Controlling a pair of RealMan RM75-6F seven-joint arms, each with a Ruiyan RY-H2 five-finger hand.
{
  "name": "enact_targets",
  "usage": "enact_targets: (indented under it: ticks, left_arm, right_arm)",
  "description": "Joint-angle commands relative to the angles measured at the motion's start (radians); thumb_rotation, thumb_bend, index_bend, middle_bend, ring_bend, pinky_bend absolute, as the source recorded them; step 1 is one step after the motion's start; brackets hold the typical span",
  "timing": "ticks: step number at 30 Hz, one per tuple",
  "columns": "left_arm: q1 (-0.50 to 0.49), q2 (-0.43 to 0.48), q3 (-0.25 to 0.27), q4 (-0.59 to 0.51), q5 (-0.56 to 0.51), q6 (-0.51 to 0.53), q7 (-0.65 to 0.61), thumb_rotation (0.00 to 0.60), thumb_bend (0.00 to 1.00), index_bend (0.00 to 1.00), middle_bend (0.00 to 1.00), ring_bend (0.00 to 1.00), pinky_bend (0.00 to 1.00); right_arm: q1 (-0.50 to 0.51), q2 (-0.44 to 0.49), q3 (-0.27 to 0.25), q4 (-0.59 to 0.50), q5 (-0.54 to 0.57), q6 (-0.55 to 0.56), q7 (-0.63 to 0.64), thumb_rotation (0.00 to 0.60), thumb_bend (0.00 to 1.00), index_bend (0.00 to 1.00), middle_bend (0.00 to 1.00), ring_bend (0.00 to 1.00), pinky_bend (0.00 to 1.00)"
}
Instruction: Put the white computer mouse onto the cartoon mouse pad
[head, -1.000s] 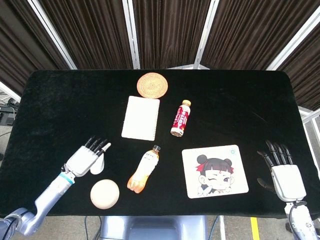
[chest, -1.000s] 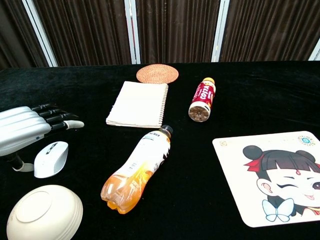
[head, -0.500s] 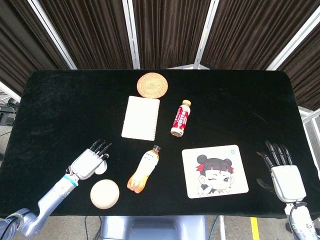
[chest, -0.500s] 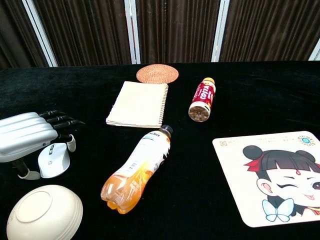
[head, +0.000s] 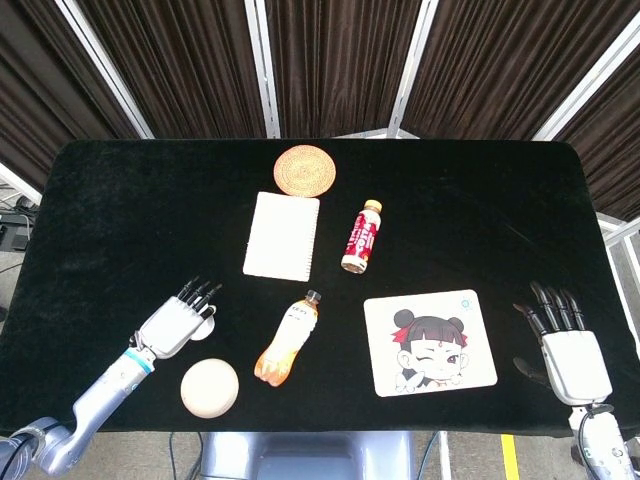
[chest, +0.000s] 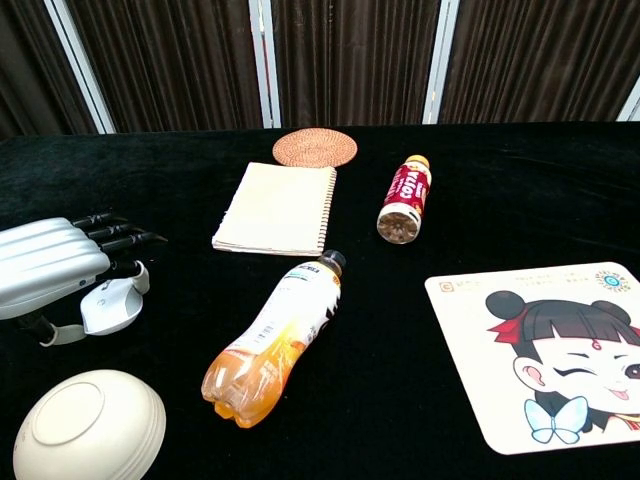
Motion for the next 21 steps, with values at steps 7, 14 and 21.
enact_targets:
  ticks: [7, 14, 21]
  left_arm:
    - [-0.008, 0.028, 0.014, -0.043, 0.040, 0.030, 0.014, 0.600, 0.37, 0.57, 0.00, 0.00, 0.00]
    - [-0.017, 0.051, 0.002, -0.092, 0.051, 0.050, 0.033, 0.600, 0.37, 0.58, 0.00, 0.00, 0.00]
    - [-0.064, 0.129, -0.062, -0.233, 0.053, 0.055, 0.107, 0.600, 0.38, 0.57, 0.00, 0.00, 0.00]
  right_arm:
    - [-0.001, 0.002, -0.001, -0.002, -0.002, 0.002, 0.001, 0.600, 0.11, 0.20, 0.00, 0.00, 0.00]
    - [-0.002, 0.005, 0.002, -0.006, -0.003, 0.007, 0.007, 0.600, 0.11, 0.20, 0.00, 0.00, 0.00]
    - [-0.007, 0.023, 0.009, -0.026, -0.002, 0.024, 0.026, 0.600, 0.11, 0.20, 0.00, 0.00, 0.00]
